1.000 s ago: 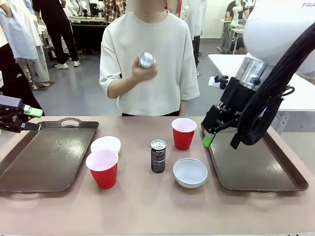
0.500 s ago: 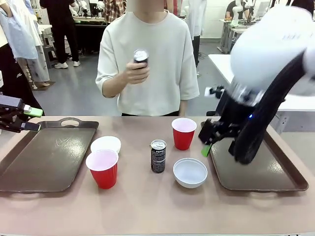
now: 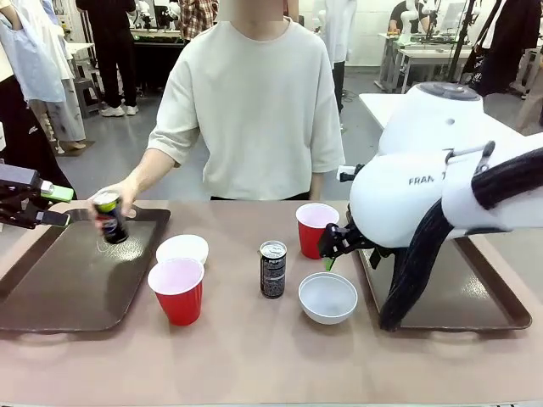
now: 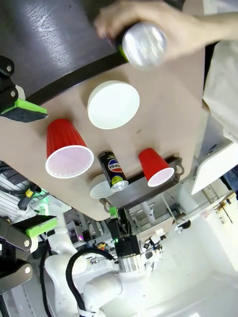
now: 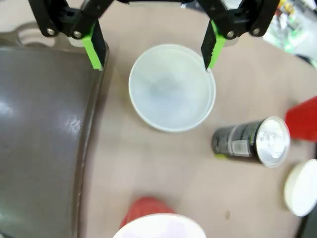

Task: Prepare tableware on both trays.
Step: Pick up a Picnic Bowl from the table and place it on a Handle tray.

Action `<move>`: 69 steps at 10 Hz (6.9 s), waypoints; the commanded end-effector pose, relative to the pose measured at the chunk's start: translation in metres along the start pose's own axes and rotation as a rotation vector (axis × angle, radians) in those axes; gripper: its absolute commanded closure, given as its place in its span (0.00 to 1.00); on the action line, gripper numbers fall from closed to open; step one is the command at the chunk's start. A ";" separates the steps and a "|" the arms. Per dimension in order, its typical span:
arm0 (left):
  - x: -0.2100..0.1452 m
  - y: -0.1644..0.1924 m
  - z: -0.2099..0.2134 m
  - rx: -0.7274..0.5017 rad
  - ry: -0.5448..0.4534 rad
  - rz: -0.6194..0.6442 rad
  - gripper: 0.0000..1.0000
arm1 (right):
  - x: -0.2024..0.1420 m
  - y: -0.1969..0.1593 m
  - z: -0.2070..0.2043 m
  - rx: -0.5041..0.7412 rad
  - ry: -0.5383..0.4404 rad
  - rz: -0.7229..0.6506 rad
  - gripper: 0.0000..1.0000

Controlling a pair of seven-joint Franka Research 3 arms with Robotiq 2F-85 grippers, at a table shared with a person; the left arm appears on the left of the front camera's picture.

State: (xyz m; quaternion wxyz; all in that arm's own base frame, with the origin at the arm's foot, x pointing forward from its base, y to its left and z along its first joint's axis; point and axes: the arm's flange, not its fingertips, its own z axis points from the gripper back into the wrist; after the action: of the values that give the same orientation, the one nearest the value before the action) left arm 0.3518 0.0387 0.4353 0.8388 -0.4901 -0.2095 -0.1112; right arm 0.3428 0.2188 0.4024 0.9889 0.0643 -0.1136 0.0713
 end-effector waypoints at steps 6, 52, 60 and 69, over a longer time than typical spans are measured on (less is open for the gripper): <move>0.001 0.002 -0.001 -0.021 -0.020 -0.025 0.00 | 0.003 -0.007 -0.067 -0.063 0.070 -0.028 0.31; 0.001 0.002 -0.001 -0.021 -0.020 -0.025 0.00 | -0.047 -0.237 0.071 -0.138 -0.012 -0.092 0.96; 0.001 0.002 -0.001 -0.021 -0.020 -0.025 0.00 | 0.006 -0.240 0.017 -0.117 0.143 -0.139 0.96; 0.001 0.002 -0.001 -0.021 -0.020 -0.025 0.00 | 0.040 -0.251 -0.033 -0.029 0.126 -0.146 0.36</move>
State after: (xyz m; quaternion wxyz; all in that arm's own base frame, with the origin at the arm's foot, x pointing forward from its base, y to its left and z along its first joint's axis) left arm 0.3524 0.0384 0.4353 0.8392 -0.4894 -0.2090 -0.1119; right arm 0.4266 -0.0170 0.3530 0.9978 0.0421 -0.0510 -0.0081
